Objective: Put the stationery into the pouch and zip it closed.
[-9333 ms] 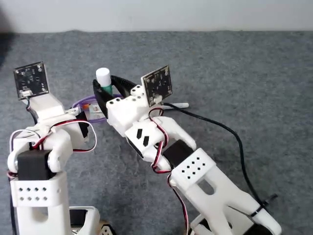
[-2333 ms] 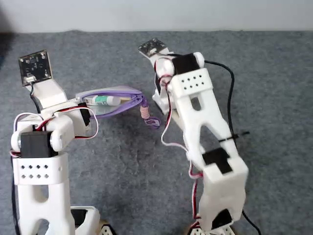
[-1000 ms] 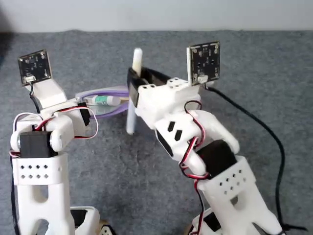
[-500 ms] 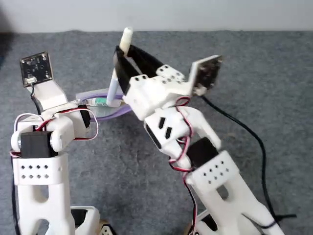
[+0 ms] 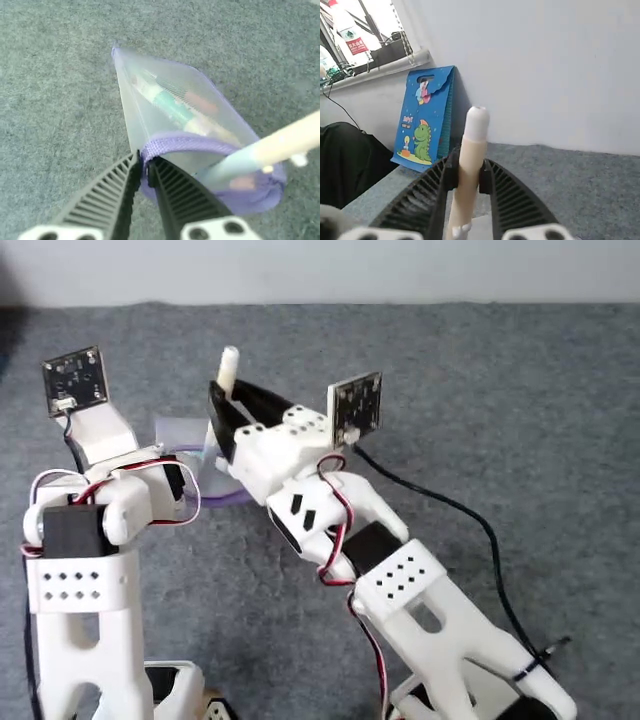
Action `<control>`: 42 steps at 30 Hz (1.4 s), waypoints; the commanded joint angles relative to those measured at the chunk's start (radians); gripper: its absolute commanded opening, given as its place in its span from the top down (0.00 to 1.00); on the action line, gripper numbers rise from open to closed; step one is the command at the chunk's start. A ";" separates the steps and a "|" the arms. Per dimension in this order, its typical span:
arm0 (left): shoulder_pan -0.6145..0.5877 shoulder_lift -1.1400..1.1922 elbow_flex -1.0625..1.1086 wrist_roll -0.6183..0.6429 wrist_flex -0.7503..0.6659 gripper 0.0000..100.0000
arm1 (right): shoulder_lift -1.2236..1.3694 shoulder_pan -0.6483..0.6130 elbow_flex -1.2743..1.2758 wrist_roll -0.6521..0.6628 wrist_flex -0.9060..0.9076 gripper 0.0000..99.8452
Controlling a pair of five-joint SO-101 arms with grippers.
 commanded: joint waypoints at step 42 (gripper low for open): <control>0.160 0.049 -0.156 -0.005 0.095 0.99 | -0.266 -0.005 0.192 0.232 0.248 0.77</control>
